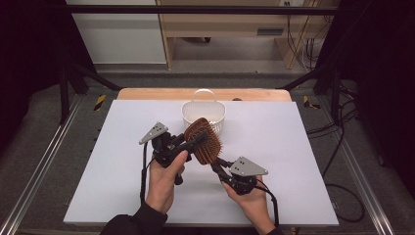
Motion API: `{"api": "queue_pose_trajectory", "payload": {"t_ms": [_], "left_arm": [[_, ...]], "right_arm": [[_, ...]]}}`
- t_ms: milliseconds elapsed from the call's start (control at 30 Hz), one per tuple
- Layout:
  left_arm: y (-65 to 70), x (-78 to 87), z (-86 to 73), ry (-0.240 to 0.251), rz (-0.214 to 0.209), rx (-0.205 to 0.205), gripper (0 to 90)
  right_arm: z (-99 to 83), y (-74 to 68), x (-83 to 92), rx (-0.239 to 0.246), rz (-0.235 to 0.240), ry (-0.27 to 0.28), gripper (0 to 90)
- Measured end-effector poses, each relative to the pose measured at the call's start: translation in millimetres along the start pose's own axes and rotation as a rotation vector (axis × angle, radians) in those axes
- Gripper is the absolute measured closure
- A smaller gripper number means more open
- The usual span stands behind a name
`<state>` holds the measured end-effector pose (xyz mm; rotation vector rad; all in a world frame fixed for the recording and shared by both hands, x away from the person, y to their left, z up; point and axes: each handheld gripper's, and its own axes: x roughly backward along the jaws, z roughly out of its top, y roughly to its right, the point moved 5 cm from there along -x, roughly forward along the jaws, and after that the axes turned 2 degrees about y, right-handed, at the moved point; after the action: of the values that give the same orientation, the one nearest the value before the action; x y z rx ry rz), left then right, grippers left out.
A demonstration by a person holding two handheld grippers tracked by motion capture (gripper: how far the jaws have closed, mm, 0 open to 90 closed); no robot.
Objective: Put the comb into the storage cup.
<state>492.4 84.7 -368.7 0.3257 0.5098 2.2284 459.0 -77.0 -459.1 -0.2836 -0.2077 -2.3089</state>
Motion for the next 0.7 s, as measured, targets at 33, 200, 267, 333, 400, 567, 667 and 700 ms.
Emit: {"api": "queue_pose_trajectory", "payload": {"t_ms": [33, 200, 267, 333, 400, 567, 667, 700], "left_arm": [[0.4, -0.2, 0.1, 0.002, -0.001, 0.000, 51.9], [3.2, -1.8, 1.2, 0.002, 0.001, -0.018, 52.0], [2.9, -2.1, 2.6, 0.005, 0.001, -0.014, 52.0], [1.8, -1.9, 4.3, 0.010, 0.003, -0.009, 52.0], [0.8, -1.3, 5.7, 0.015, 0.011, -0.009, 51.9], [-0.9, 2.3, 8.8, 0.031, 0.032, -0.025, 51.9], [-2.2, 5.1, 10.6, 0.040, 0.040, -0.024, 51.8], [-2.6, 6.0, 11.3, 0.043, 0.043, -0.026, 51.9]], "right_arm": [[0.2, 0.2, 0.2, 0.001, -0.002, 0.002, 72.5], [0.3, 1.9, 0.7, -0.011, 0.010, 0.010, 69.4], [0.5, 3.4, 0.9, -0.025, 0.008, 0.016, 61.0], [0.7, 5.5, 1.8, -0.040, -0.001, 0.024, 55.1], [0.9, 7.3, 3.2, -0.059, -0.001, 0.037, 50.5], [0.8, 10.1, 5.9, -0.095, 0.013, 0.057, 37.7], [-0.3, 12.9, 6.9, -0.115, 0.004, 0.065, 33.2], [-0.3, 13.7, 7.9, -0.117, 0.006, 0.068, 31.0]]}}
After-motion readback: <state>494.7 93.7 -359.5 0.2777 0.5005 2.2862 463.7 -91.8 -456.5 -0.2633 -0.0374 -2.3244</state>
